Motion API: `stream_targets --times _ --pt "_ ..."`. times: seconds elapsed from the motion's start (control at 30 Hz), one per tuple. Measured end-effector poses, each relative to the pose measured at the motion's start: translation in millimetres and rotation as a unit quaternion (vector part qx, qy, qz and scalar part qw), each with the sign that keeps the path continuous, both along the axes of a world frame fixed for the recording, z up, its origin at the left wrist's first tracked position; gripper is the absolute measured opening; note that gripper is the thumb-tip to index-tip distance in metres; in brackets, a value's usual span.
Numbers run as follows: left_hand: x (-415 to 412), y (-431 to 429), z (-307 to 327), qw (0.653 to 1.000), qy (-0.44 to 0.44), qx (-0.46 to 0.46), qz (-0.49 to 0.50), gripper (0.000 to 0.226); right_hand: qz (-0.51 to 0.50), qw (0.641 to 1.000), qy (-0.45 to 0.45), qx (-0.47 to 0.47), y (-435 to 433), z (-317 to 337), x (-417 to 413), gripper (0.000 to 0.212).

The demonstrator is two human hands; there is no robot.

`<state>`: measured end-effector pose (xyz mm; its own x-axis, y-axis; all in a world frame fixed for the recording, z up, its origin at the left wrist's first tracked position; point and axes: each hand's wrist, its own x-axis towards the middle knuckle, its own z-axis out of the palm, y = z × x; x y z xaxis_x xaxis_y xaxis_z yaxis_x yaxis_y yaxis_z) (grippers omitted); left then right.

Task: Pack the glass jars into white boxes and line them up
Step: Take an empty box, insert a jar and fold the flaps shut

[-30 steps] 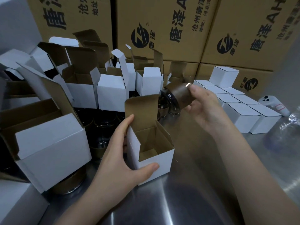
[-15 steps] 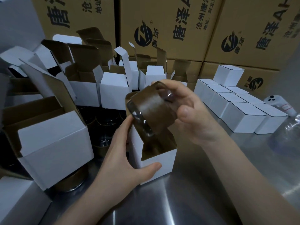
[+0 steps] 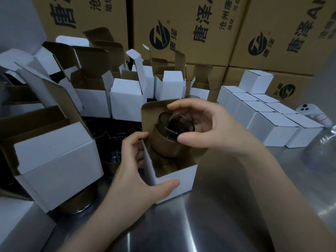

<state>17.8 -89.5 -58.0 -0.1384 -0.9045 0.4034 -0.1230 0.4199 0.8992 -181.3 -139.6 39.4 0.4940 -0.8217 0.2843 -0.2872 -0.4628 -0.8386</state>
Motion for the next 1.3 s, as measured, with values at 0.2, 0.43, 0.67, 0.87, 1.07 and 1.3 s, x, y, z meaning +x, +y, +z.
stream_targets --times 0.2,0.43,0.67,0.87,1.07,1.3 --pt "-0.5 0.7 0.5 1.0 -0.003 -0.006 0.001 0.093 -0.026 0.994 0.103 -0.007 7.7 6.1 6.1 0.046" --pt "-0.8 1.2 0.0 1.0 -0.016 -0.011 0.005 0.093 -0.063 0.978 0.192 -0.056 11.1 2.2 17.7 0.045" --pt "0.2 1.5 -1.8 0.999 -0.036 -0.009 0.009 0.098 -0.097 0.953 0.276 -0.077 15.1 1.6 24.6 0.053" --pt "0.6 1.6 -2.2 0.999 -0.045 -0.008 0.009 0.098 -0.106 0.939 0.318 -0.079 20.1 2.0 31.4 0.052" --pt "0.0 2.1 -2.0 0.999 -0.052 -0.012 0.009 0.097 -0.125 0.924 0.355 -0.068 24.9 1.4 37.9 0.057" --pt "1.5 2.9 -3.2 0.997 -0.072 -0.019 0.008 0.099 -0.123 0.905 0.405 -0.052 28.2 3.7 43.5 0.057"
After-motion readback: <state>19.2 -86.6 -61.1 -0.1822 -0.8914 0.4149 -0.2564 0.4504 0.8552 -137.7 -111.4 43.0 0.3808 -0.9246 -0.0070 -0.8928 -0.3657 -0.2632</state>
